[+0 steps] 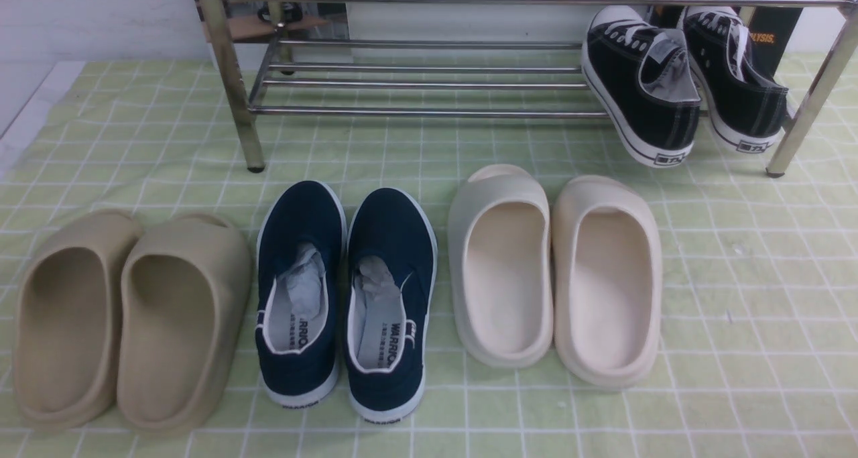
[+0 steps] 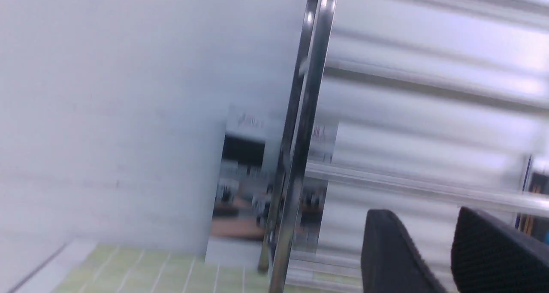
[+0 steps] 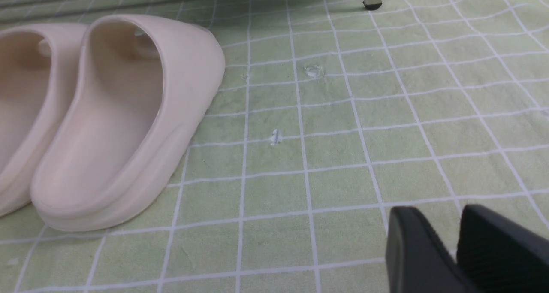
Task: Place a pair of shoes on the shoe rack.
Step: Use the left arm to grab the shoe closest to it
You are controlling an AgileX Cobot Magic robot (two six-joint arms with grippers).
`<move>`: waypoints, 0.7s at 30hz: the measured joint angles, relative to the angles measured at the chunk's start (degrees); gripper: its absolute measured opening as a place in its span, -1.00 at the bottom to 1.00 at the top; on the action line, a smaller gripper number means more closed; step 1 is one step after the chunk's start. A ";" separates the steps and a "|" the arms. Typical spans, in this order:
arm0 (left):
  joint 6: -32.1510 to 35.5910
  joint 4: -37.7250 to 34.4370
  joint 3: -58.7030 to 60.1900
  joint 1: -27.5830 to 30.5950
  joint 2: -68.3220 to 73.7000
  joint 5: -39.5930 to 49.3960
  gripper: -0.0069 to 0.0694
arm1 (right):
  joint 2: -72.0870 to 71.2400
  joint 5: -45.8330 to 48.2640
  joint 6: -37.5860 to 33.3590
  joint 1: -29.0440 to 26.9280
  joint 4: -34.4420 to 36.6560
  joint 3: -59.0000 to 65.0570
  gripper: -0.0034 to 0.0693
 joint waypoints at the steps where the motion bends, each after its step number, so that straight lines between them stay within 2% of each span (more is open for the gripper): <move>1: -0.29 0.00 0.00 0.00 0.00 -0.65 -0.19 | 0.00 0.00 0.00 0.00 0.00 0.00 -0.36; 2: -4.41 -0.06 0.00 0.00 0.00 -7.52 -0.19 | 0.00 0.00 0.00 0.00 0.00 0.00 -0.35; 4: -7.21 -0.06 0.00 0.00 0.00 -11.37 -0.19 | 0.00 0.00 0.00 0.00 0.00 0.00 -0.35; 6: -14.00 -0.12 0.00 0.00 0.00 -19.61 -0.19 | 0.00 0.00 0.00 0.00 0.00 0.00 -0.34; 8: -15.96 0.04 -0.23 0.00 0.00 -21.47 -0.19 | 0.00 0.00 0.00 0.00 0.00 0.00 -0.33; 10: -17.80 1.23 -3.13 0.00 0.00 -15.47 -0.19 | 0.00 0.00 0.00 0.00 0.00 0.00 -0.33; 15: -17.98 3.09 -16.75 0.00 1.44 19.84 -0.19 | 0.00 0.00 0.00 0.00 0.00 0.00 -0.33; 18: -17.57 3.34 -21.60 0.00 5.65 35.35 -0.19 | 0.00 0.00 0.00 0.00 0.00 0.00 -0.33; 21: -17.57 3.34 -22.13 0.00 9.52 39.91 -0.19 | 0.00 0.01 0.00 0.00 0.00 0.00 -0.33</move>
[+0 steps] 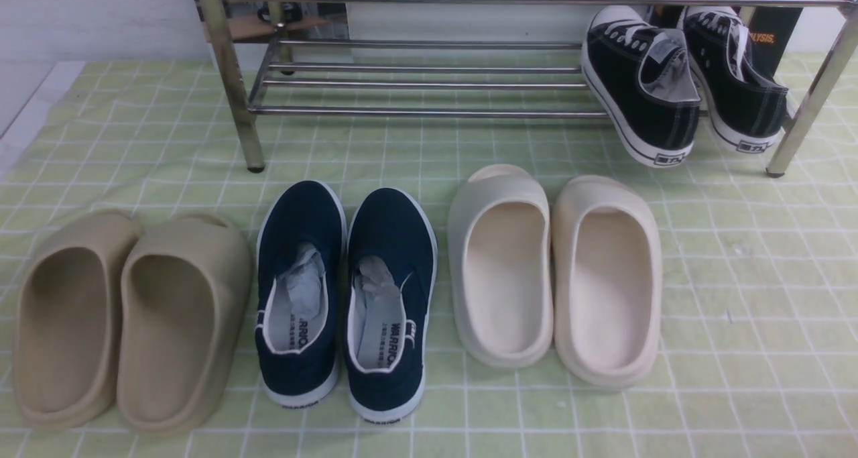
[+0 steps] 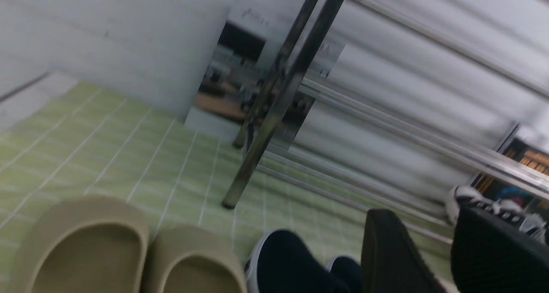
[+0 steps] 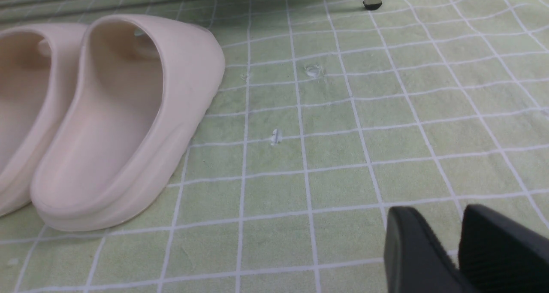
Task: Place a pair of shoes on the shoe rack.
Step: Use the left arm to grab the shoe closest to it
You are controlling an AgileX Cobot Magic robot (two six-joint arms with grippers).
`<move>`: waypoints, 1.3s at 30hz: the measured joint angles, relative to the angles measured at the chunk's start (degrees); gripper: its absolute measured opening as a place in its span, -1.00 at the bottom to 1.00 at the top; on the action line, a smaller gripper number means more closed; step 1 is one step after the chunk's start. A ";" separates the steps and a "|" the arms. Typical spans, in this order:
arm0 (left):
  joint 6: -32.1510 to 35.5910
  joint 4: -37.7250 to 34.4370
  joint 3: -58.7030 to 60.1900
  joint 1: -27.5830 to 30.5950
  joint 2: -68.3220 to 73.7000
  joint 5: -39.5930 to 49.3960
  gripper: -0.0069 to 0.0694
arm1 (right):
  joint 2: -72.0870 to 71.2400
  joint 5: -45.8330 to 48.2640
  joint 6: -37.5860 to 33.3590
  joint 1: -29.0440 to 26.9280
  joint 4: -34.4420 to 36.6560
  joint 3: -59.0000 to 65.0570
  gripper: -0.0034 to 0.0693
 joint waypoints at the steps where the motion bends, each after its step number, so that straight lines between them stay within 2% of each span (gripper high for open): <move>1: 0.00 0.00 0.00 0.00 0.28 0.14 -0.19 | 0.00 0.00 0.00 0.00 0.00 0.00 -0.33; 4: -0.05 -0.46 -0.02 0.00 4.99 0.41 -0.20 | 0.00 0.00 0.00 0.00 0.00 0.00 -0.33; 6: -0.62 -1.84 -1.02 0.00 8.98 1.43 -0.30 | 0.00 0.00 0.00 0.00 0.00 0.00 -0.33; 7: -0.68 -2.59 -2.21 0.00 11.39 3.04 -0.41 | 0.00 0.00 0.00 0.00 0.00 0.00 -0.33; 8: -0.68 -2.78 -2.51 0.00 11.91 3.44 -0.43 | 0.00 0.00 0.00 0.00 0.00 0.00 -0.33; 10: 1.09 -5.62 -7.81 0.00 19.78 10.49 -0.83 | 0.00 0.00 0.00 0.00 0.00 0.00 -0.33; 11: 2.44 -6.73 -9.87 0.00 21.82 12.45 -0.86 | 0.00 0.00 0.00 0.00 0.00 0.00 -0.33; 14: 9.78 -11.90 -18.30 0.00 33.19 23.35 -0.85 | 0.00 0.00 0.00 0.00 0.00 0.00 -0.33; 18: 19.09 -18.98 -27.15 0.00 45.69 32.61 -0.85 | 0.00 0.00 0.00 0.00 0.00 0.00 -0.33; 22: 21.68 -22.48 -32.26 -0.27 55.60 37.21 -0.85 | 0.00 0.00 0.00 0.00 0.00 0.00 -0.33; 24: 21.73 -22.42 -33.07 -1.29 58.05 37.85 -0.85 | 0.00 0.00 0.00 0.00 0.00 0.00 -0.33; 28: 19.62 -18.02 -33.77 -10.35 65.69 37.28 -0.85 | 0.00 0.00 0.00 0.00 0.00 0.00 -0.33; 29: 19.34 -17.65 -33.77 -10.78 65.69 37.28 -0.85 | 0.00 0.00 0.00 0.00 0.00 0.00 -0.33; 31: 14.94 -12.94 -33.83 -14.80 69.41 34.98 -0.85 | 0.00 0.00 0.00 0.00 0.00 0.00 -0.33; 35: 8.43 -7.66 -33.83 -16.05 73.97 31.11 -0.84 | 0.00 0.00 0.00 0.00 0.00 0.00 -0.33; 37: 7.07 -5.76 -33.83 -16.05 75.80 29.43 -0.72 | 0.00 0.00 0.00 0.00 0.00 0.00 -0.33; 39: 6.35 -5.14 -33.83 -16.05 76.88 27.52 -0.51 | 0.00 0.00 0.00 0.00 0.00 0.00 -0.33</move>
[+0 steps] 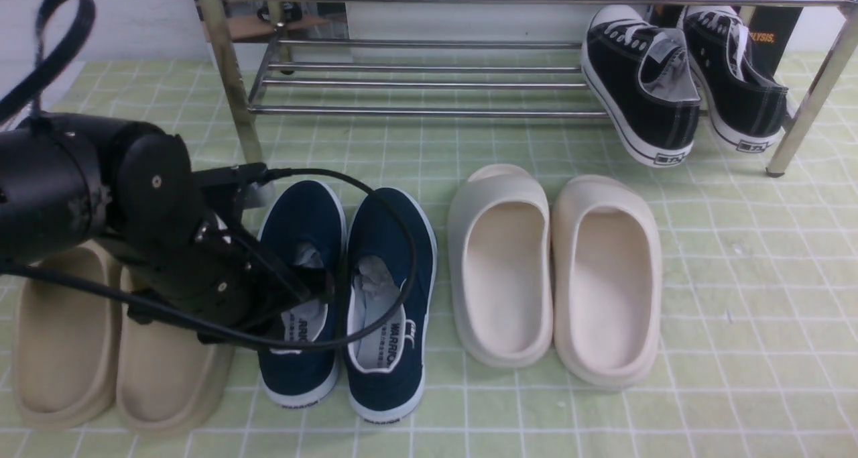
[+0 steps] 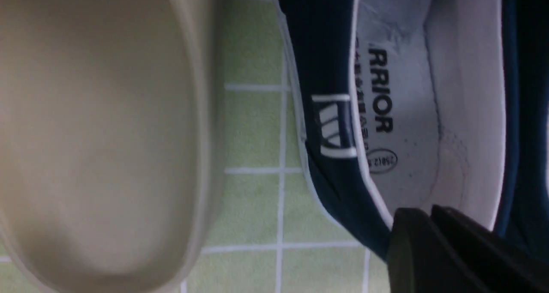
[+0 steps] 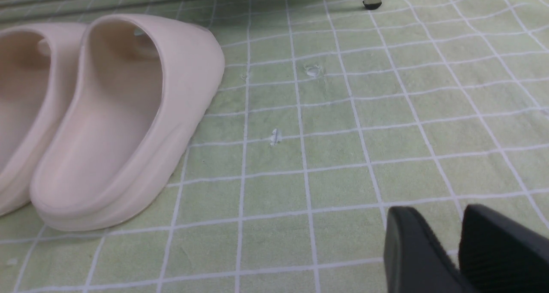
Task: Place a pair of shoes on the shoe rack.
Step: Use the left arm to grab the shoe closest to it
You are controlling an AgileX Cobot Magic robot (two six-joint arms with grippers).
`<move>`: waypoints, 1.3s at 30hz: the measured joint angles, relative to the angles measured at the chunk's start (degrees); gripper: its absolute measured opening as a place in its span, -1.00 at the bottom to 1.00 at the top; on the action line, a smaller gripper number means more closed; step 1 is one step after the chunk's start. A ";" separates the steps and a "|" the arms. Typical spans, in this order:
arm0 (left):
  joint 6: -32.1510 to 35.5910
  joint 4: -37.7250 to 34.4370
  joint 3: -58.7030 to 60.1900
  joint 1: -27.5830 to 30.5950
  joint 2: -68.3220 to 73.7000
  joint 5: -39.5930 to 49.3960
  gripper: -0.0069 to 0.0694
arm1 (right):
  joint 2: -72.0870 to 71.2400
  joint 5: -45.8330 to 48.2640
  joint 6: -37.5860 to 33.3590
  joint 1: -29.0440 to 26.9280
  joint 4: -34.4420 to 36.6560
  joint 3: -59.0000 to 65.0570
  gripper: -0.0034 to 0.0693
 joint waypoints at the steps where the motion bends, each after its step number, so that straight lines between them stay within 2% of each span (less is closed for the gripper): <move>1: -0.51 0.12 0.00 0.00 0.34 -0.91 -0.38 | 0.00 0.00 0.00 0.00 0.00 0.00 -0.33; 3: -2.40 1.12 0.00 0.00 0.95 -4.14 -0.10 | 0.00 0.00 0.00 0.00 0.00 0.00 -0.33; 5: -4.54 2.48 0.00 0.00 1.42 -5.56 0.01 | 0.00 0.00 0.00 0.00 0.00 0.00 -0.33; 7: -8.05 4.69 -0.06 0.00 2.47 -6.79 0.04 | 0.00 0.00 0.00 0.00 0.00 0.00 -0.33; 9: -11.31 6.20 -0.17 -0.07 3.76 -7.02 -0.01 | 0.00 0.00 0.00 0.00 0.00 0.00 -0.33; 12: -14.25 7.58 -0.50 -0.30 5.93 -7.36 -0.21 | 0.00 0.00 0.00 0.00 0.00 0.00 -0.33; 14: -14.82 7.77 -0.65 -0.41 7.35 -7.73 -0.43 | 0.00 0.00 0.00 0.00 0.00 0.00 -0.33; 15: -14.83 7.77 -0.65 -0.41 7.45 -7.71 -0.46 | 0.00 0.00 0.00 0.00 0.00 0.00 -0.33; 17: -14.90 8.24 -0.65 -0.46 7.57 -7.61 -0.77 | 0.00 0.00 0.00 0.00 0.00 0.00 -0.33; 18: -14.95 8.40 -0.65 -0.46 7.48 -7.50 -0.85 | 0.00 0.00 0.00 0.00 0.00 0.00 -0.33; 23: -14.74 9.28 -3.07 -0.46 5.62 -4.59 -0.85 | 0.00 0.00 0.00 0.00 0.00 0.00 -0.33; 26: -12.16 10.85 -7.18 -0.46 3.56 -1.18 -0.84 | 0.00 0.00 0.00 0.00 0.00 0.00 -0.33; 29: -8.13 11.41 -10.02 -0.46 2.62 1.76 -0.58 | 0.00 0.00 0.00 0.00 0.00 0.00 -0.33; 30: -8.13 11.41 -10.02 -0.46 2.62 1.76 -0.58 | 0.00 0.00 0.00 0.00 0.00 0.00 -0.33; 31: -7.13 11.41 -10.27 -0.46 2.80 2.51 -0.37 | 0.00 0.00 0.00 0.00 0.00 0.00 -0.33; 34: -7.50 11.57 -10.27 -0.46 4.50 3.76 -0.01 | 0.00 0.00 0.00 0.00 0.00 0.00 -0.33; 36: -9.14 12.15 -10.27 -0.46 6.31 3.84 0.10 | 0.00 0.00 0.00 0.00 0.00 0.00 -0.33; 39: -12.38 14.58 -10.27 -0.46 9.23 3.84 0.11 | 0.00 0.00 0.00 0.00 0.00 0.00 -0.33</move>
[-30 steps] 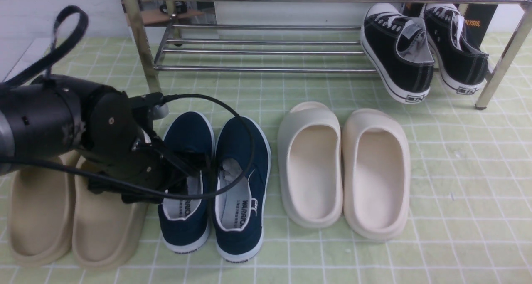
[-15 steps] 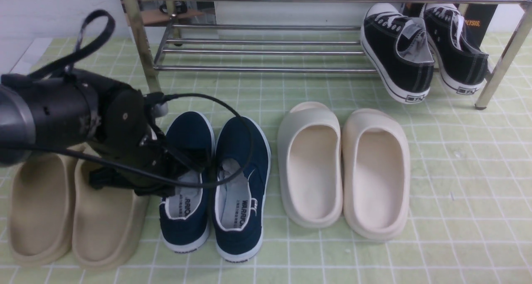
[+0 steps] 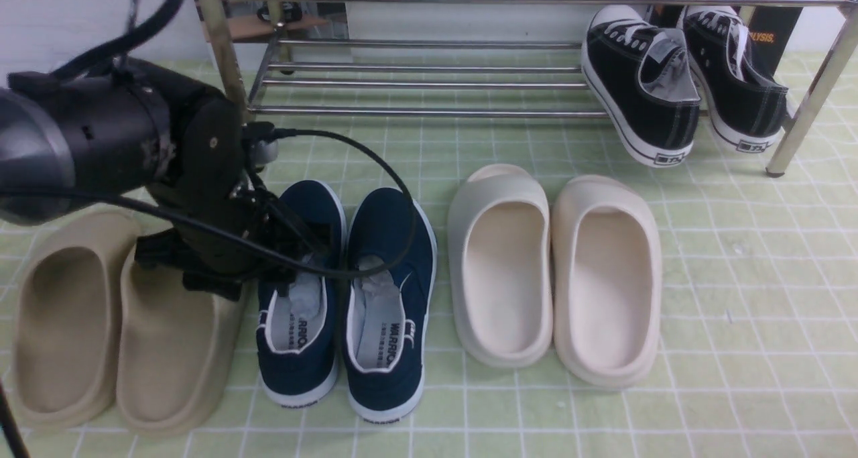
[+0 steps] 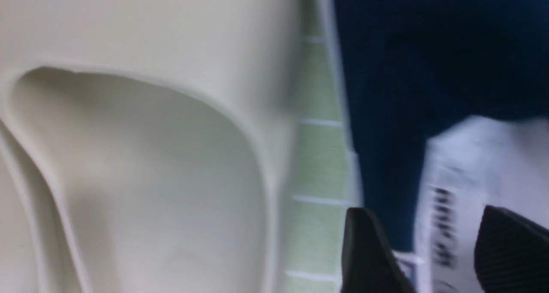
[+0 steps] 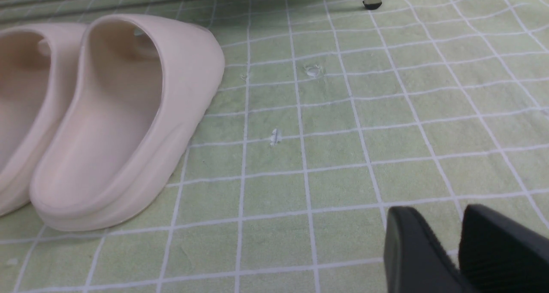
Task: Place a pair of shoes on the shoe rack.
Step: Use the left arm to grab the shoe closest to it
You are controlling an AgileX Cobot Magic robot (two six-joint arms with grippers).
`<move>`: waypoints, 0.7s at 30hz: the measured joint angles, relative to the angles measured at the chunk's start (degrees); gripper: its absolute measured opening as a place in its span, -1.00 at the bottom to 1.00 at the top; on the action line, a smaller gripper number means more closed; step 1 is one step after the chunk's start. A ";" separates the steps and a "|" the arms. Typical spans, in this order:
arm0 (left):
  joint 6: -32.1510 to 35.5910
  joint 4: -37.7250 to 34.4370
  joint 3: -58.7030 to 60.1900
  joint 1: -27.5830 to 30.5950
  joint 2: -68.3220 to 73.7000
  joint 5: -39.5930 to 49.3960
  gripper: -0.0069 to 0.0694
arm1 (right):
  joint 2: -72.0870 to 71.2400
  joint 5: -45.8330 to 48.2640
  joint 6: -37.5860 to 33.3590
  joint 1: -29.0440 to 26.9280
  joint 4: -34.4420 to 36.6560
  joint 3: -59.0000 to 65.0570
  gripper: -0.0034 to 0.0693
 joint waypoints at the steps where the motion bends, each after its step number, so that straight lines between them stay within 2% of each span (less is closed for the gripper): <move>1: -1.09 0.95 0.00 0.00 1.08 -0.06 0.09 | 0.00 0.00 0.00 0.00 0.00 0.00 -0.33; 4: -1.95 1.82 -0.04 0.05 3.48 -0.45 -0.05 | 0.00 0.00 0.00 0.00 0.00 0.00 -0.33; 7: -1.89 1.17 -0.20 -0.14 5.24 -1.44 -0.37 | 0.00 0.05 0.00 0.00 0.00 0.00 -0.33; 10: -1.89 0.93 -0.32 -0.14 5.68 -1.75 -0.78 | 0.00 0.05 0.00 0.00 0.00 0.00 -0.33; 21: -1.41 1.83 -0.33 -0.03 -1.45 -0.79 -0.78 | 0.00 0.05 0.00 0.00 0.00 0.00 -0.33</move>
